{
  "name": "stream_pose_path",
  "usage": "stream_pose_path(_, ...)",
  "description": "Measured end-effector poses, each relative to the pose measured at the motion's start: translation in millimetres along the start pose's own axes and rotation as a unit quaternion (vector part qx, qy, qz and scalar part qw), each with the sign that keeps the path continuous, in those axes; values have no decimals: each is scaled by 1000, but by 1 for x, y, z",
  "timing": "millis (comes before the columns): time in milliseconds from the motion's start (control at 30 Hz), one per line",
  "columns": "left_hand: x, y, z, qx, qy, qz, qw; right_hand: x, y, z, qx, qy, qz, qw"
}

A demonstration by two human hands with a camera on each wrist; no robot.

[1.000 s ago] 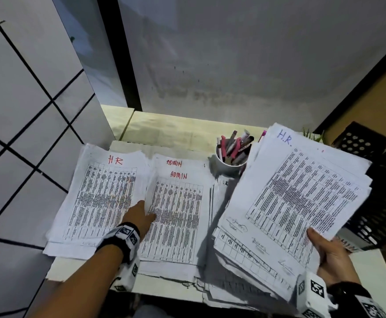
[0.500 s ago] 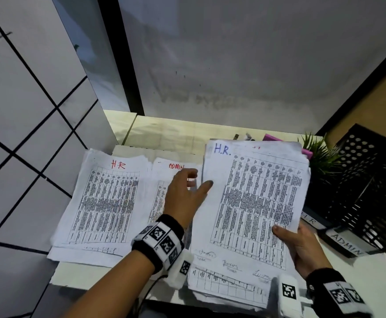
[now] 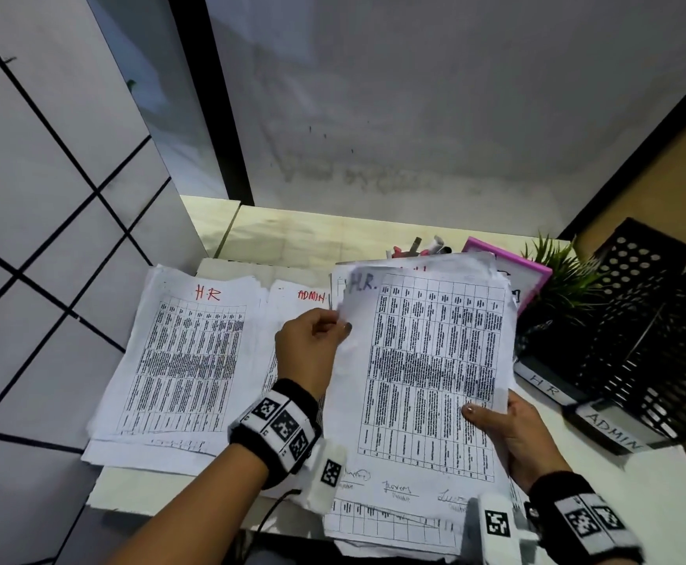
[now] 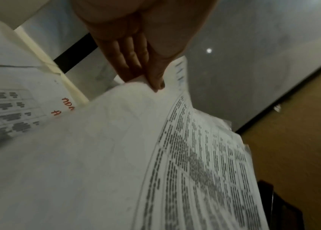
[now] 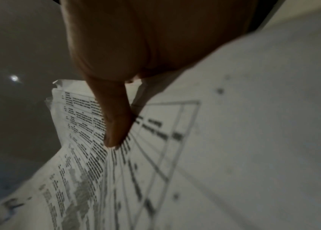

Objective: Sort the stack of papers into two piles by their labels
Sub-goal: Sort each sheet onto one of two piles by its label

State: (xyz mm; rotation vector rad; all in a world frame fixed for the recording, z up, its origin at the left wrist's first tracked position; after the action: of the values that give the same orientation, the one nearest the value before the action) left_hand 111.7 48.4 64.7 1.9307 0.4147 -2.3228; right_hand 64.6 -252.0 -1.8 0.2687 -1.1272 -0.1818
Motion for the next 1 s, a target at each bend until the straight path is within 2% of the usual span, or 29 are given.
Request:
stream_pose_path(167,-20,11,22,89,92,40,991,-3,-7,-3,-10,-2,-3,1000)
stream_pose_path(267,-30,23,41,184,147,-54,970,-5,-10,-3,-10,3,-9,1000)
stream_pose_path(333,-26,33,52,249,120,-54,959,-7,-9,-3,-6,8,-18,1000)
stream_pose_path(400,-18,40,55,275,71,-20,959,-8,-8,-3,-10,11,-9,1000)
stream_pose_path(467,-10,42,49,253,37,-34,966,-7,-5,-4,-17,8,12,1000)
stream_pose_path(567,2,29,26,125,42,-156,979,-2,-2,-5,-25,-17,20,999)
stream_pose_path(633,5,22,17,70,40,-167,983,-5,-3,-5,-30,-9,22,999)
stream_pose_path(733,14,19,10,49,-11,-119,992,-8,0,-3,-16,18,7,1000)
stream_pose_path(833,20,17,8,30,-55,-77,995,-1,6,-1,-3,15,1,1000)
stream_pose_path(1000,30,18,5,29,-84,-32,996,3,11,1,2,4,-6,1000)
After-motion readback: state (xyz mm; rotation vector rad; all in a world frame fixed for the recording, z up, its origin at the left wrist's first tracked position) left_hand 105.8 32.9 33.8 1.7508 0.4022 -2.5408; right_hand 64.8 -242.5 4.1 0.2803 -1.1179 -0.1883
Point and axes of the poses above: each hand's wrist, its own z-axis away from the middle knuckle, its own y-axis out of the palm, x = y × z, the point moved 9 cm from there along -z, towards the middle knuckle, and after that the axes turned 8 degrees about x, right-handed, at the moved point
